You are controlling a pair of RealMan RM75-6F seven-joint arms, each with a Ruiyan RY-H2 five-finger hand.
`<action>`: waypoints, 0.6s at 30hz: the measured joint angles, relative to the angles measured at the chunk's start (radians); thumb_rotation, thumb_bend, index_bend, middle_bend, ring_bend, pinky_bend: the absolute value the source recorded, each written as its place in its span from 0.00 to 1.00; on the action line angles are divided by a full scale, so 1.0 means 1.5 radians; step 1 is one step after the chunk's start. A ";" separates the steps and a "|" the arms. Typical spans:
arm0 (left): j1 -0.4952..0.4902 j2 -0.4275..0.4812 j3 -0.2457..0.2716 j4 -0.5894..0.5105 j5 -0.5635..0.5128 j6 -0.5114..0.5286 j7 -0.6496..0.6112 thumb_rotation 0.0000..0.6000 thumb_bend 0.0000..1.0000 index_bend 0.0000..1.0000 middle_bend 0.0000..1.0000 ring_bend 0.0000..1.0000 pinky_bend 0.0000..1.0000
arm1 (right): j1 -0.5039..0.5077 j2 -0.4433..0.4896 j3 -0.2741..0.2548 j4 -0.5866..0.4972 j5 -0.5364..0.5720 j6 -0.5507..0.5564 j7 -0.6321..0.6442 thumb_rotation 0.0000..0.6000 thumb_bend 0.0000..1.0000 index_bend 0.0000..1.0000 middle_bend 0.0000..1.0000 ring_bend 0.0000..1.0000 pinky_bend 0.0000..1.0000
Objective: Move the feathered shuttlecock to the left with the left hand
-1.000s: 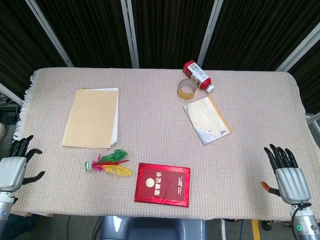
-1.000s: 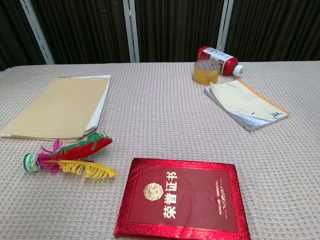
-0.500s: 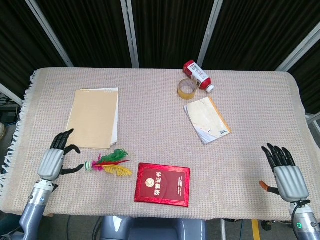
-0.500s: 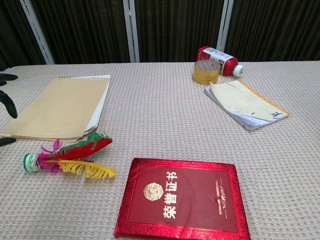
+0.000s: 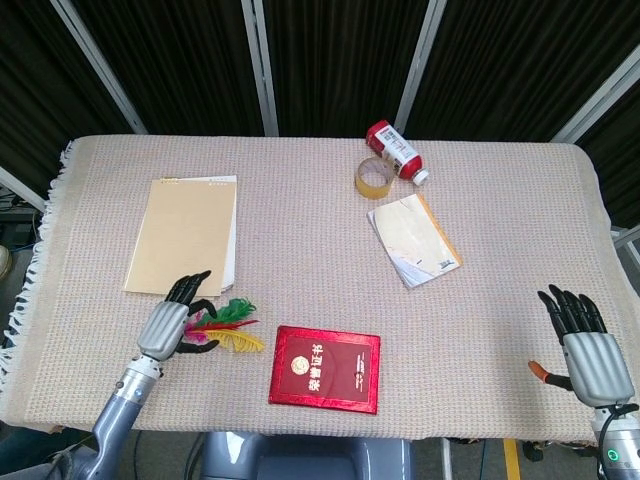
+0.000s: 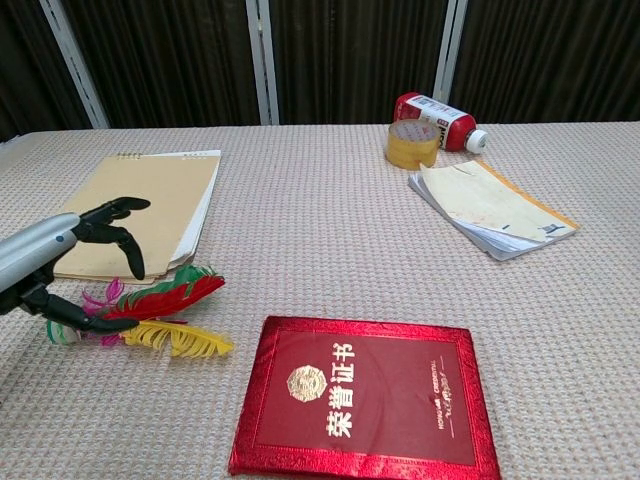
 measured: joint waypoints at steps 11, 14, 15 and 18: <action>-0.029 -0.075 0.001 0.072 0.006 -0.008 0.015 1.00 0.16 0.53 0.00 0.00 0.00 | -0.011 0.012 -0.002 -0.002 -0.001 0.013 0.017 1.00 0.11 0.00 0.00 0.00 0.00; -0.032 -0.092 0.003 0.099 0.011 -0.001 0.035 1.00 0.21 0.54 0.00 0.00 0.00 | -0.013 0.014 -0.004 -0.003 -0.004 0.017 0.016 1.00 0.10 0.00 0.00 0.00 0.00; -0.034 -0.097 0.004 0.108 0.013 0.002 0.043 1.00 0.24 0.55 0.00 0.00 0.00 | -0.013 0.015 -0.004 -0.004 -0.005 0.019 0.015 1.00 0.10 0.00 0.00 0.00 0.00; -0.037 -0.117 0.005 0.136 0.015 0.006 0.057 1.00 0.28 0.57 0.00 0.00 0.00 | -0.016 0.016 -0.005 -0.006 -0.012 0.024 0.014 1.00 0.11 0.00 0.00 0.00 0.00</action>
